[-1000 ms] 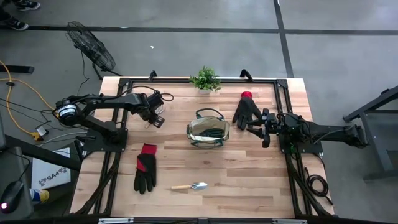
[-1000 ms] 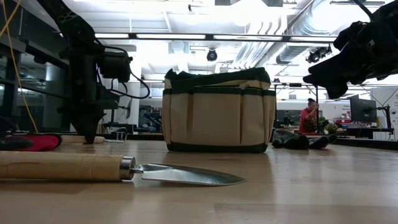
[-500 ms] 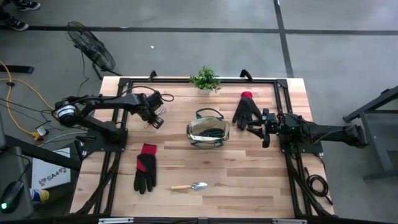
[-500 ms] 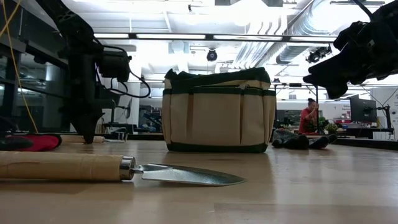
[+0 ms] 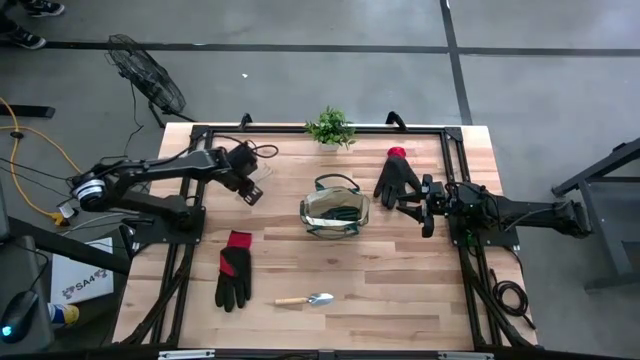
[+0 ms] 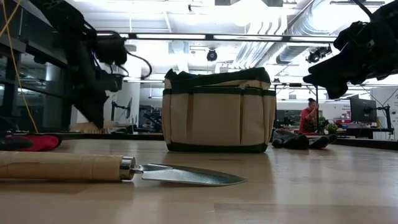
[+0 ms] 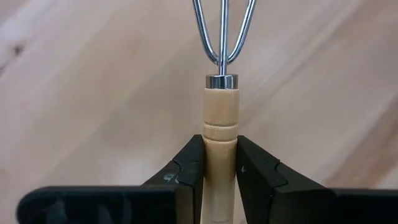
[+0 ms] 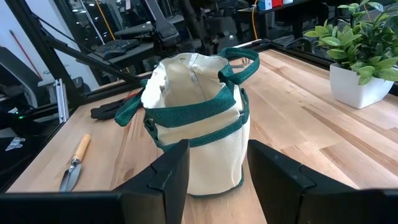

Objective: Pick & Place Garden tools in Gardening bag
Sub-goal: Put the brown hand rake into the gardening bag

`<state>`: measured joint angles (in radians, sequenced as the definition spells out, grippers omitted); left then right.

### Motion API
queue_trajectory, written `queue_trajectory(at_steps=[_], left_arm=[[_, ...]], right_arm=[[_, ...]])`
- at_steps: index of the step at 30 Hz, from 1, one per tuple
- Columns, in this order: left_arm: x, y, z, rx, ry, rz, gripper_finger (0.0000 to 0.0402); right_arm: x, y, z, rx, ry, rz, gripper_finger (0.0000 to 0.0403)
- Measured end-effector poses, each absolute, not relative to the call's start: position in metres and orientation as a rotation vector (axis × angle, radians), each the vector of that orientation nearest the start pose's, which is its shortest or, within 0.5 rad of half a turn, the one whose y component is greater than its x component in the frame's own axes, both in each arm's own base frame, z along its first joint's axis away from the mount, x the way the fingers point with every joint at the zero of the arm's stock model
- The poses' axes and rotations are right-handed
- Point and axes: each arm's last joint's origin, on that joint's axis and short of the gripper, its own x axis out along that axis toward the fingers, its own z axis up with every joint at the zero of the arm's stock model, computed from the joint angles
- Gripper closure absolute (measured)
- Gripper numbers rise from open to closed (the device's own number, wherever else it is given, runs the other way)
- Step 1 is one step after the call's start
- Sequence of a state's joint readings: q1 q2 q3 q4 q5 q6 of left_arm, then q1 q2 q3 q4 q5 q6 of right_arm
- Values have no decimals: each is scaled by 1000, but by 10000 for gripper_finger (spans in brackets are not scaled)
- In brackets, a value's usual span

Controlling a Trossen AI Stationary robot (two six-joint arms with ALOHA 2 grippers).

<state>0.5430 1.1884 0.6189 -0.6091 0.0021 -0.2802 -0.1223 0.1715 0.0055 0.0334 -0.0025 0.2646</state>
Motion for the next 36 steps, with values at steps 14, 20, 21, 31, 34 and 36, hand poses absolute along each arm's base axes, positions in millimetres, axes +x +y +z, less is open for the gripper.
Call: queue_trajectory(at_steps=[14,20,21,31,34,36], left_arm=[[166,93,229,-476,670,382,339],[166,90,243,-464,554,292,339],[166,89,244,-457,545,280,339],[172,88,256,-414,448,175,339],[175,85,270,-384,430,169,339],[179,82,280,-351,412,142,339]], right_arm=[[106,-13,154,272,116,-137,249],[106,-13,154,272,116,-137,249],[106,-13,154,272,116,-137,249],[106,-13,154,272,116,-137,249],[106,-13,155,272,115,-137,249],[106,-13,155,272,116,-137,249]])
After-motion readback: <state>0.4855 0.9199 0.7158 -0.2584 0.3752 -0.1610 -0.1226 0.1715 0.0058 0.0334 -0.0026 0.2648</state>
